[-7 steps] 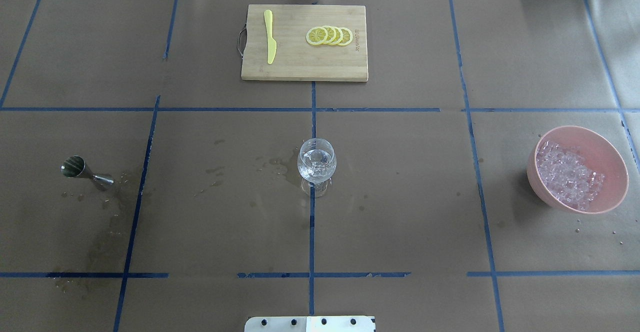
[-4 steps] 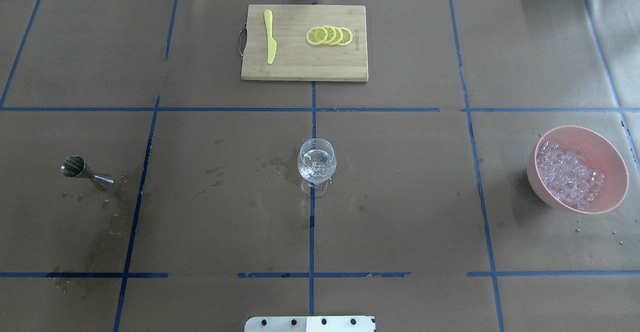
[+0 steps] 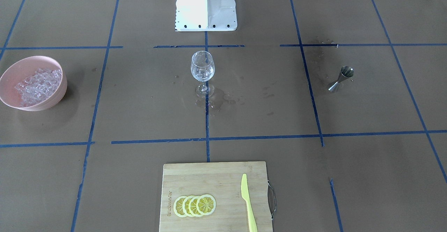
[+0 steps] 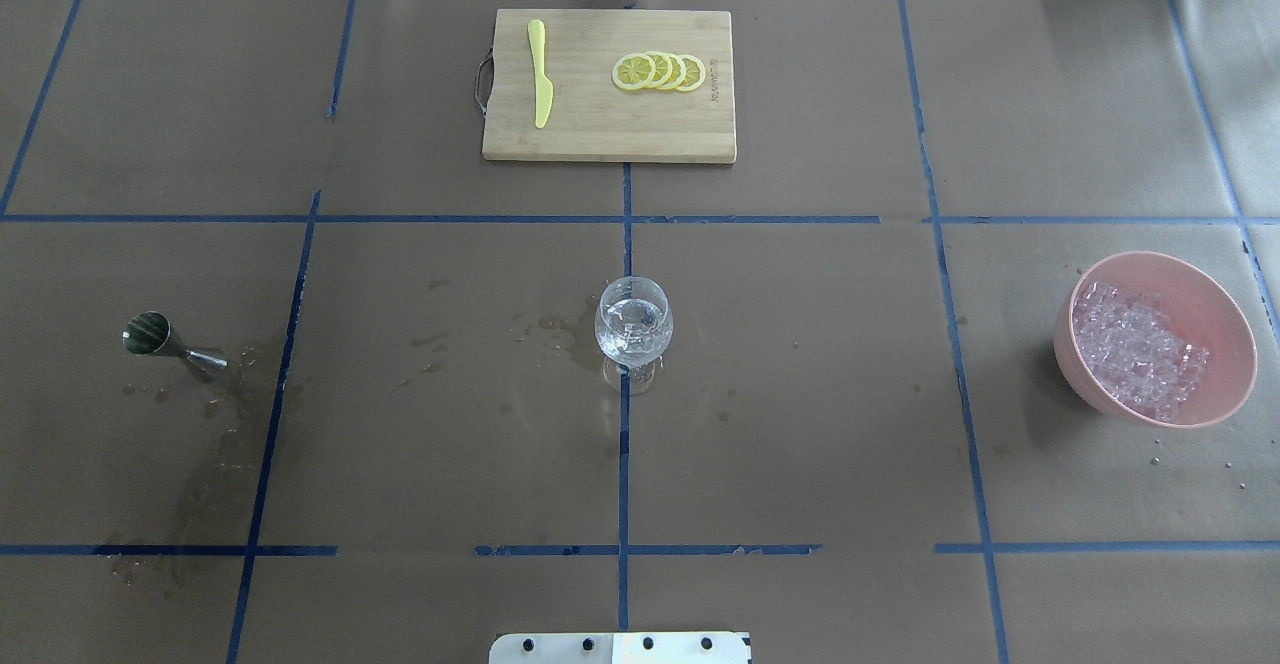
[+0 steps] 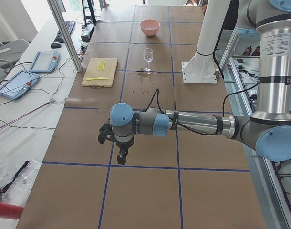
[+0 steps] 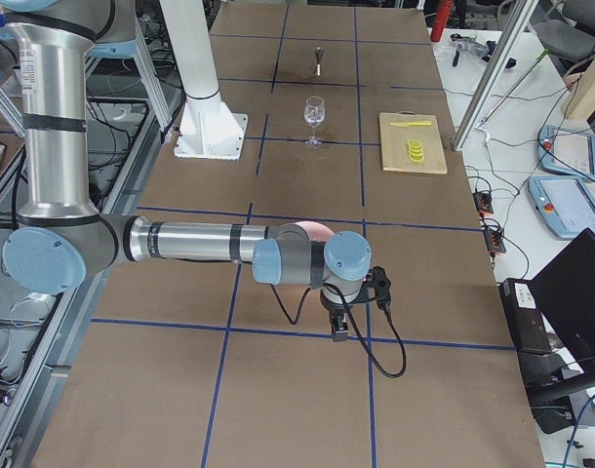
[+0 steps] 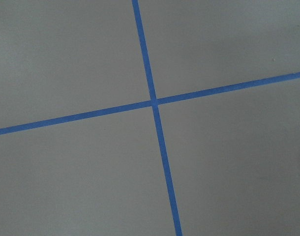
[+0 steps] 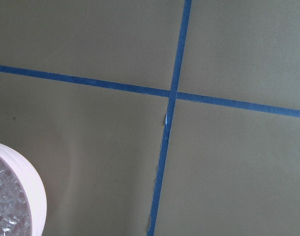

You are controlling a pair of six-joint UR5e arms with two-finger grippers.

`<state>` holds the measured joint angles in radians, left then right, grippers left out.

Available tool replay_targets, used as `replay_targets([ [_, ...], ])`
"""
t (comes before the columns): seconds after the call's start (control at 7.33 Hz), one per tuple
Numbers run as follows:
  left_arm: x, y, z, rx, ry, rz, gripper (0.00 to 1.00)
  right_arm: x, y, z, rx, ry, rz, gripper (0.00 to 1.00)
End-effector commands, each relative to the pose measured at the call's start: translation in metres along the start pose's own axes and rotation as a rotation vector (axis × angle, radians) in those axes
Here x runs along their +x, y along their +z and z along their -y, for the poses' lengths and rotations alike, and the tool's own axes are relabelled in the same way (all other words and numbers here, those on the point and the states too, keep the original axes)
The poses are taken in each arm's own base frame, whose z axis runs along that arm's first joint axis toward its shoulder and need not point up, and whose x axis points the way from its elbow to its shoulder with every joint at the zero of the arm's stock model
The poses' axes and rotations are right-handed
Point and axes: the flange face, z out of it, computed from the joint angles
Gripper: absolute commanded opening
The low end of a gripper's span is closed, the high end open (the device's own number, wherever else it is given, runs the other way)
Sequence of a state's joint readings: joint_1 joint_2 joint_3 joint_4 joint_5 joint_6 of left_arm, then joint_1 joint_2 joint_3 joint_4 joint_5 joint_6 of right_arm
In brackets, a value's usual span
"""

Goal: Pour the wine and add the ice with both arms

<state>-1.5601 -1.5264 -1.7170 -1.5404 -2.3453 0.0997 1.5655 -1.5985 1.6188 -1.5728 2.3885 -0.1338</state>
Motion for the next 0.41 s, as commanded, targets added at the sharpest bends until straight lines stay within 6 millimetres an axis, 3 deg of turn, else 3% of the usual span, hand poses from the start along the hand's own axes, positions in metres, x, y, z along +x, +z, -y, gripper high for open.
replay_targets([
  [0.0,0.001,-0.001,0.001,-0.035,-0.035,-0.004,1.0,-0.006,0.002,0.006,-0.007,-0.019,-0.022,1.0],
  [0.27,0.006,-0.008,-0.005,-0.078,-0.083,-0.008,1.0,-0.015,-0.003,0.018,0.004,-0.039,-0.025,1.0],
])
